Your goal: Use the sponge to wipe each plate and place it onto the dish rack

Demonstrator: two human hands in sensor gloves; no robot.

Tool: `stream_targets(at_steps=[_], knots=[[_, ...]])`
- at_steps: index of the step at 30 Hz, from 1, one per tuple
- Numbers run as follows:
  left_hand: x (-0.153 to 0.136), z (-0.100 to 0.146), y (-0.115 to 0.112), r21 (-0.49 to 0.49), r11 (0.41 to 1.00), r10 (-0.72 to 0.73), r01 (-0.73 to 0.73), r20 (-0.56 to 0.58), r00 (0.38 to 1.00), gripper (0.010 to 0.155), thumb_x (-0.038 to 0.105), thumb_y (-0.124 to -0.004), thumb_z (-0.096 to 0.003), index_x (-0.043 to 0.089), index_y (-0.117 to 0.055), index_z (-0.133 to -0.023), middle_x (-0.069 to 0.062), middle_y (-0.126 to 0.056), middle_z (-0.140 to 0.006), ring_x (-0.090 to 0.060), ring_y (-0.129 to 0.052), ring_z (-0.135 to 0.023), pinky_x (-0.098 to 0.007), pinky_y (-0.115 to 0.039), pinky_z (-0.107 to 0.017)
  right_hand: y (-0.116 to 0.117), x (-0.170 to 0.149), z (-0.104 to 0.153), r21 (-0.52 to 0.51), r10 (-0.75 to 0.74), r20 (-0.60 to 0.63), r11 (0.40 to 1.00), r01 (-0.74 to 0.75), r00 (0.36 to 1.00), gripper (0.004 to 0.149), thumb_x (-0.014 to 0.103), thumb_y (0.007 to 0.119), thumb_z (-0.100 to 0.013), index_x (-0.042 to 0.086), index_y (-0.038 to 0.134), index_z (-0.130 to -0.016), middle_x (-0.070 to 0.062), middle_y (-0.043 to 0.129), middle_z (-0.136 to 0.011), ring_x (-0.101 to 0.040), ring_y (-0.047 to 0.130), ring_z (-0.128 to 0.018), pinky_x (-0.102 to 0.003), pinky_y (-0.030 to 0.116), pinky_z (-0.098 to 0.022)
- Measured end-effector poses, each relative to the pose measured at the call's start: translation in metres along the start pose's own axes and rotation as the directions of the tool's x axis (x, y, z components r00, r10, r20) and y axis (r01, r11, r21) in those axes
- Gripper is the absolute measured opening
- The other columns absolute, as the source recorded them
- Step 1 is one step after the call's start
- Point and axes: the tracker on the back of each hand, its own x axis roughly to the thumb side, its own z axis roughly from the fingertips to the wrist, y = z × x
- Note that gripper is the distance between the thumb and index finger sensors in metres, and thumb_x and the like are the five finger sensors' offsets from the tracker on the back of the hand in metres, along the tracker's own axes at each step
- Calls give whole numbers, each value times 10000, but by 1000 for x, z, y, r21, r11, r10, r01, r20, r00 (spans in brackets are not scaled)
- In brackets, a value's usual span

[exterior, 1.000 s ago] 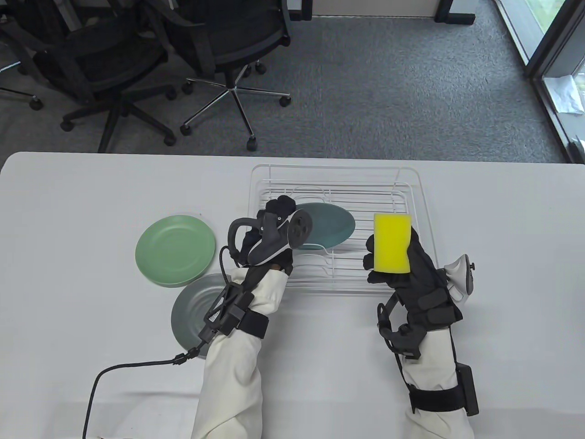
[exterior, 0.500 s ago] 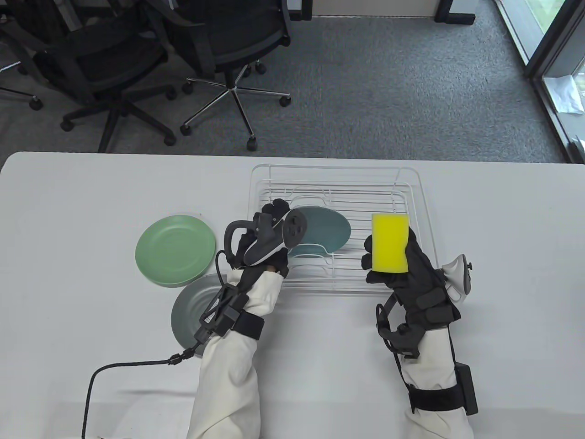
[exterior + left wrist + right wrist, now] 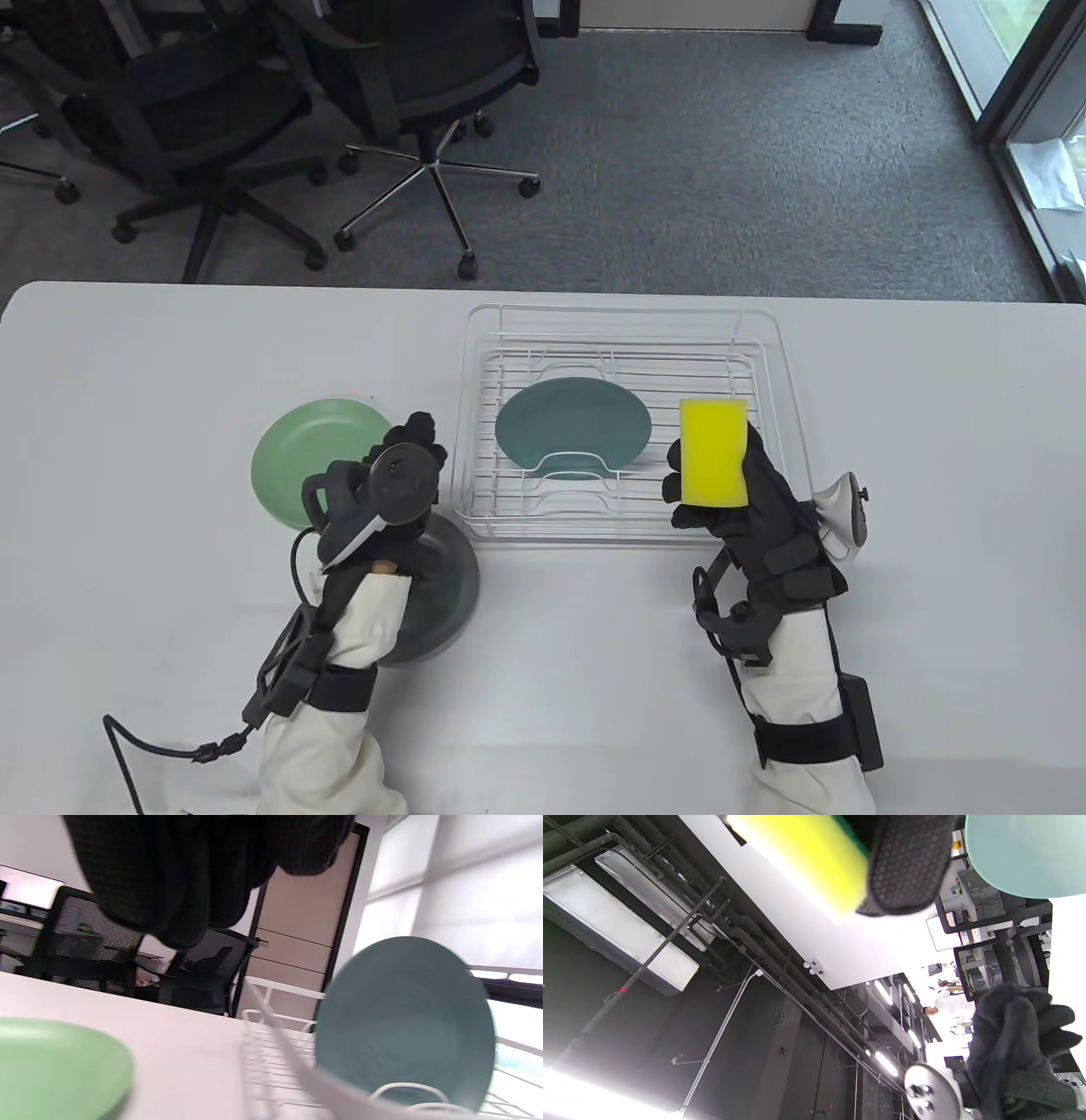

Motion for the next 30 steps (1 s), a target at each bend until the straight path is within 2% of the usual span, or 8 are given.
stream_targets(at_steps=[6,10,12,19,30], knots=[[-45,17,-18,-93,996,-25,15,-105,994,516,292,-771,-551,24,-785,-992,-215,-954,-848,-373,-1058,-633,-357,-963,-383,1,-3,0,-1,2,-11,1000,-2,1000,598,329,452,-716,73,185,-1186,-362,578,-1053,-450,770,-814,-447,771,-583],[-61,20,-26,-163,986,-51,24,-162,986,515,301,-774,-549,14,-798,-975,-216,-962,-831,-369,-1062,-619,-353,-963,-375,1,-4,-1,-3,7,-14,1000,-7,1000,597,330,452,-717,74,186,-1186,-361,579,-1052,-451,768,-814,-447,771,-583],[-65,20,-29,-183,982,-74,41,-180,981,506,304,-778,-546,11,-816,-957,-212,-976,-810,-360,-1070,-599,-346,-965,-360,1,-3,-1,-2,11,-12,1000,-11,1000,597,331,452,-717,75,187,-1186,-362,579,-1052,-450,770,-813,-447,771,-584],[-74,21,-38,-347,931,-202,110,-241,949,500,317,-792,-537,-1,-844,-920,-201,-1002,-763,-337,-1085,-552,-319,-969,-328,-1,-3,0,-16,14,-10,1000,-14,1000,598,332,452,-717,73,187,-1187,-362,579,-1051,-450,770,-812,-447,771,-583],[-85,21,-62,-534,834,-333,142,-282,900,595,402,-808,-504,-35,-860,-904,-204,-1023,-730,-306,-1102,-509,-289,-971,-289,-3,-3,1,-36,12,-15,999,-12,1000,598,334,452,-718,71,190,-1186,-364,580,-1050,-449,770,-811,-446,771,-582]])
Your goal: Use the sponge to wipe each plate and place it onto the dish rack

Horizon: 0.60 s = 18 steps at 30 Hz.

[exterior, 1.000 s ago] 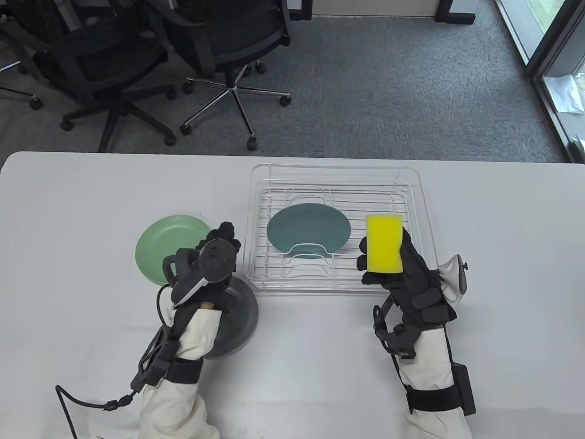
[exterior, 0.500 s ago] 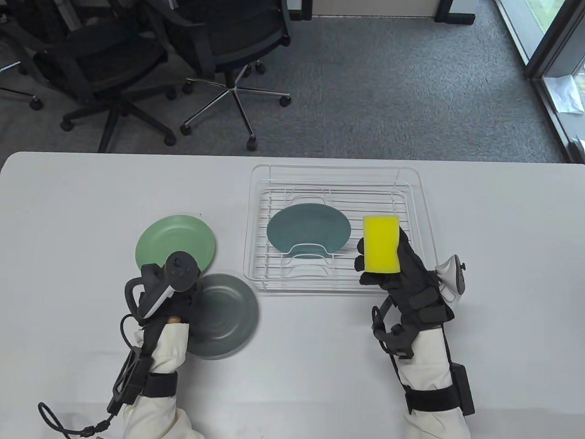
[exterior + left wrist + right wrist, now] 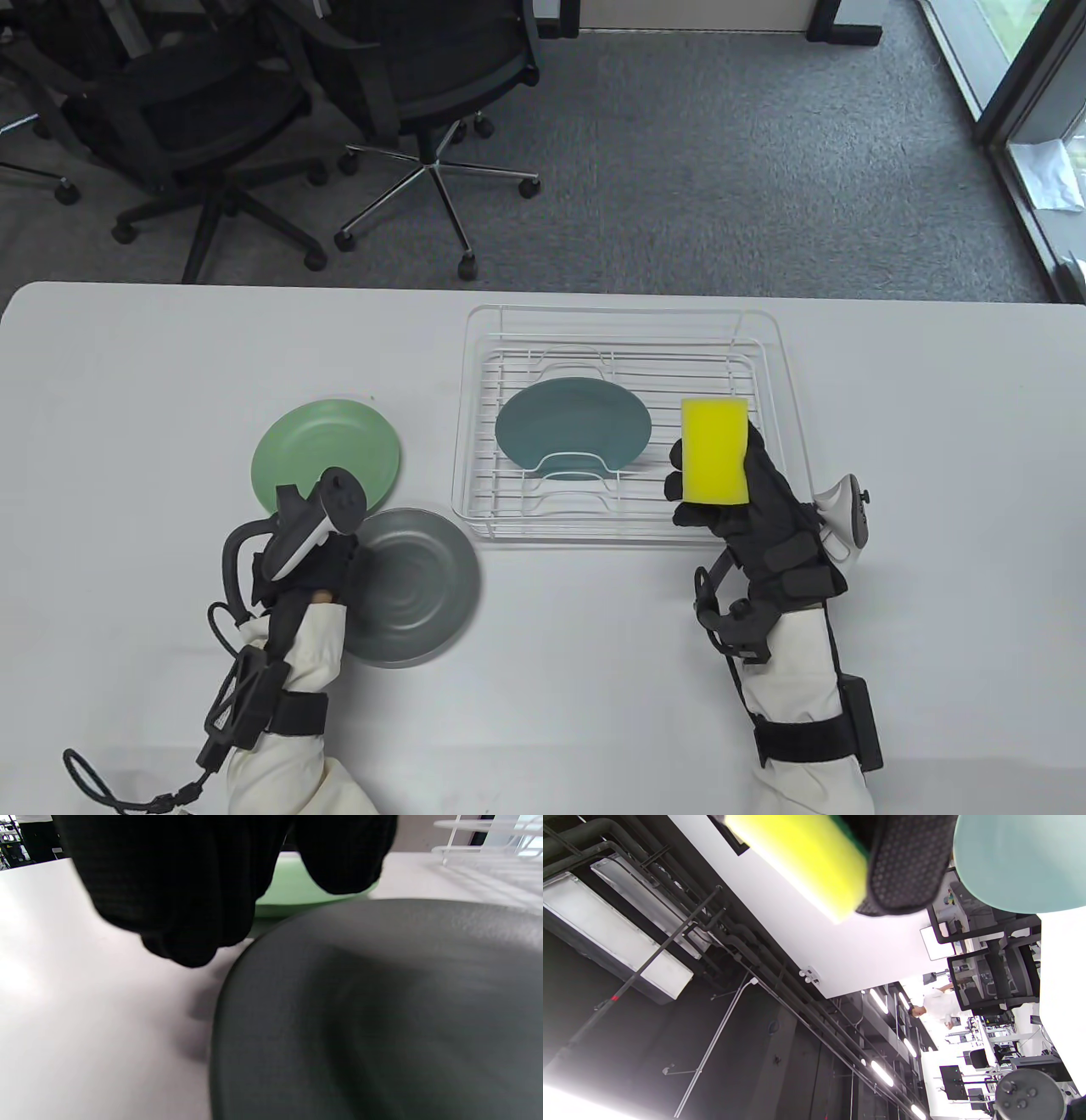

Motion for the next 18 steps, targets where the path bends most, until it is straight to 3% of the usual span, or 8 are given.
stream_targets(at_steps=[3,9,18], knots=[[5,-4,-8,-64,997,-38,38,-8,999,618,415,-809,-496,-44,-853,-908,-201,-1018,-735,-299,-1099,-511,-286,-967,-290,-1,0,0,-3,-2,-3,1000,2,1000,597,334,451,-718,71,189,-1186,-363,577,-1051,-452,769,-811,-446,770,-583],[14,-9,-19,-103,986,-136,132,-24,990,603,416,-840,-461,-9,-861,-889,-135,-1020,-692,-227,-1091,-480,-248,-949,-271,-3,2,1,-8,-4,5,1000,4,1000,598,334,451,-718,70,188,-1187,-364,579,-1050,-450,770,-812,-447,770,-583],[4,-5,-5,-95,995,14,-14,-1,1000,501,382,-849,-457,87,-901,-858,-68,-1019,-628,-184,-1061,-422,-231,-916,-243,-4,3,1,-9,-6,3,1000,6,1000,598,333,451,-718,70,187,-1187,-362,579,-1051,-451,769,-812,-447,770,-583]])
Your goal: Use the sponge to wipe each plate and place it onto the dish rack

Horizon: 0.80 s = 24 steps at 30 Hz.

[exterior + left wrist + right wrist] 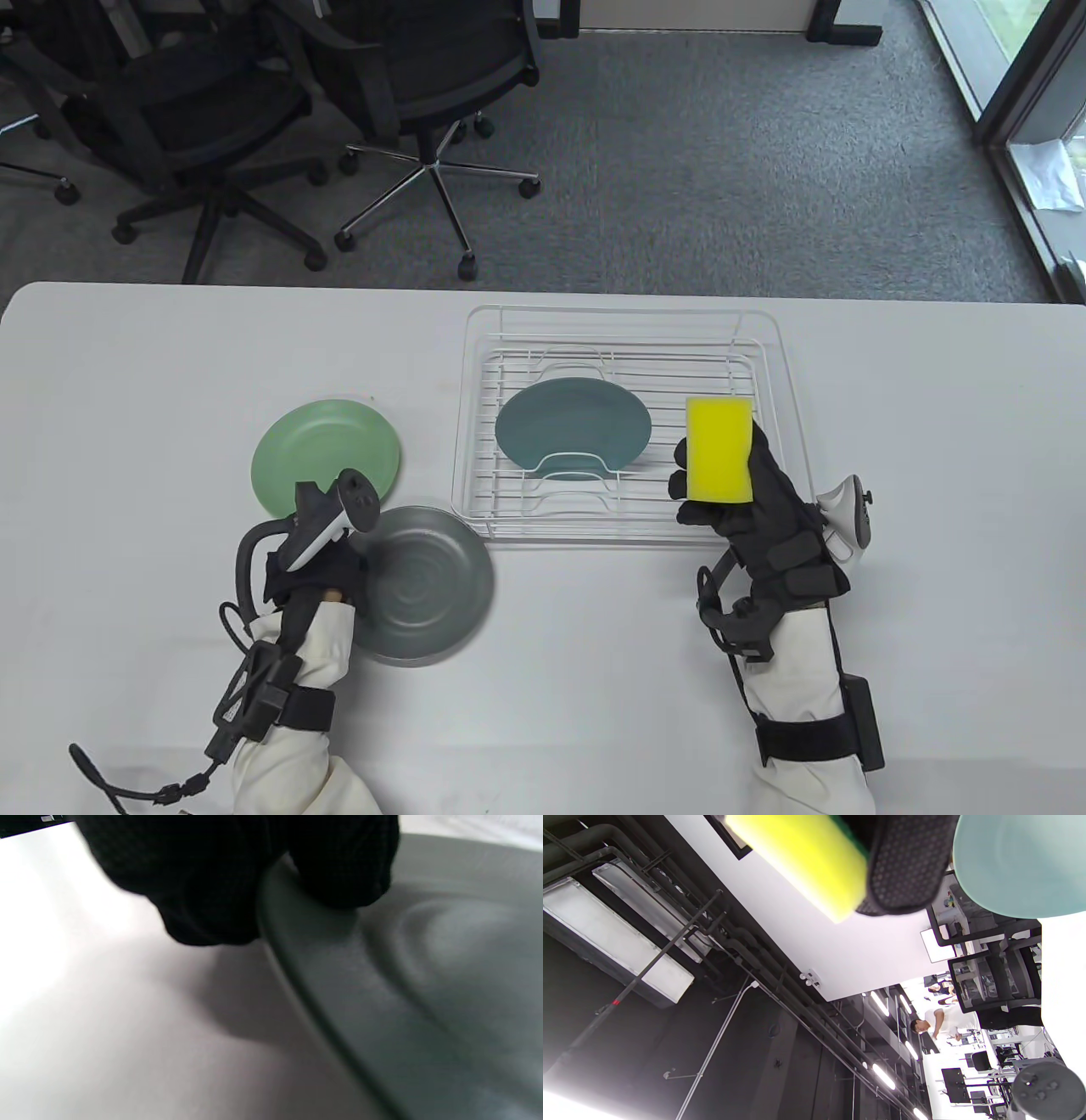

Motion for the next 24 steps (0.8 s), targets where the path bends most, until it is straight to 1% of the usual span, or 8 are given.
stream_targets(at_steps=[2,6,13,16,20,24], knots=[[-4,3,6,8,999,52,-53,21,998,458,365,-851,-463,112,-911,-840,-62,-1017,-617,-185,-1053,-413,-229,-909,-240,0,0,0,0,2,0,1000,-2,1000,598,333,451,-718,71,188,-1186,-363,580,-1050,-450,769,-812,-446,770,-583],[-14,10,20,23,983,179,-182,78,981,412,335,-857,-477,121,-918,-824,-75,-1012,-606,-197,-1044,-397,-225,-901,-234,0,0,0,-2,3,-2,1000,-3,1000,598,332,451,-718,71,188,-1186,-364,581,-1049,-452,768,-811,-447,770,-583],[-25,25,41,107,961,242,-256,127,962,388,315,-870,-480,121,-925,-812,-89,-1029,-598,-206,-1050,-377,-216,-906,-224,0,0,0,1,11,-7,1000,-11,1000,598,332,451,-718,70,187,-1186,-364,578,-1050,-452,768,-812,-447,770,-583],[-29,34,51,176,953,229,-248,123,966,386,316,-870,-483,124,-921,-814,-92,-1029,-602,-206,-1051,-377,-213,-906,-226,-1,-1,0,4,16,-8,1000,-16,1000,597,332,451,-718,72,188,-1186,-364,578,-1050,-452,769,-811,-446,770,-584],[-35,47,62,271,925,240,-267,126,962,388,314,-868,-489,115,-916,-819,-99,-1031,-610,-207,-1052,-380,-213,-907,-229,-1,-2,0,4,16,-10,1000,-16,1000,597,332,452,-718,72,189,-1186,-363,578,-1050,-451,768,-812,-446,770,-584],[-42,60,72,355,873,293,-335,167,941,383,309,-866,-494,115,-908,-822,-106,-1033,-624,-206,-1056,-385,-214,-910,-231,0,-3,0,7,19,-12,1000,-19,1000,597,332,451,-718,72,187,-1187,-363,578,-1051,-451,769,-812,-446,770,-584]])
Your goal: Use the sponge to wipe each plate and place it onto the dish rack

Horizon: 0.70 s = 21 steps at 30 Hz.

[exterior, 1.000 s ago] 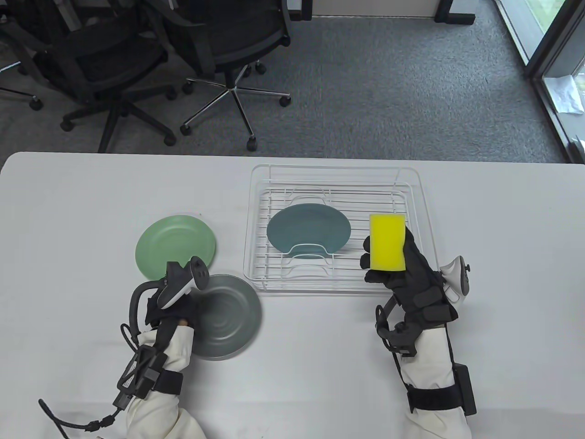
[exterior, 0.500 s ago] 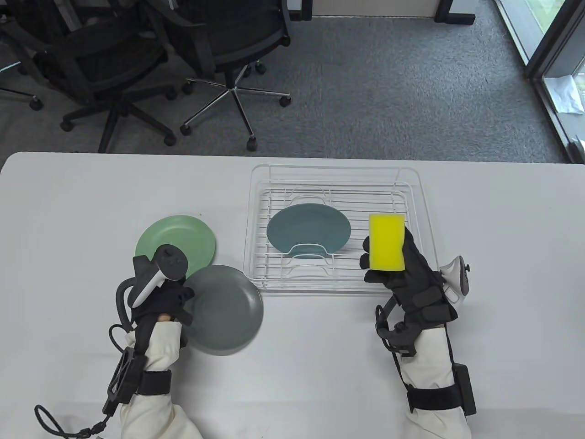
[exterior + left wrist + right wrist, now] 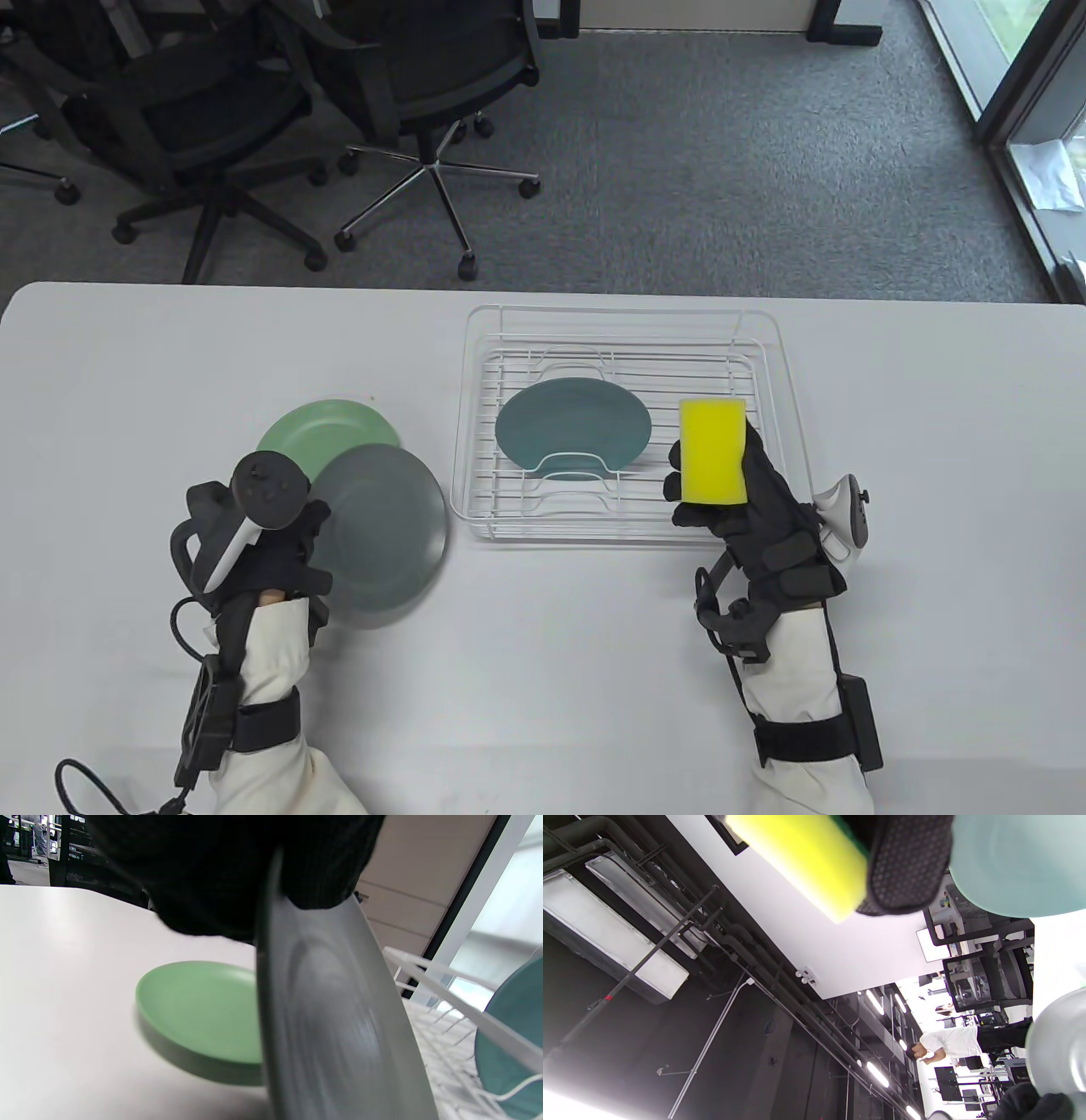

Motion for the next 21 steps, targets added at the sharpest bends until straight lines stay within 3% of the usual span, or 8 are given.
stream_targets(at_steps=[13,21], knots=[[10,29,36,247,953,150,-176,120,981,386,277,-842,-520,84,-860,-854,-146,-1029,-700,-237,-1070,-413,-225,-928,-245,4,-2,-2,36,21,-11,999,-21,1000,596,334,448,-720,78,182,-1187,-362,571,-1055,-450,763,-818,-446,766,-590],[30,34,34,142,903,360,-406,264,895,384,256,-824,-535,53,-812,-861,-186,-1011,-731,-270,-1071,-418,-229,-934,-245,33,0,-9,107,158,-14,982,-156,987,601,349,481,-718,106,198,-1189,-355,567,-1060,-454,752,-828,-448,758,-600]])
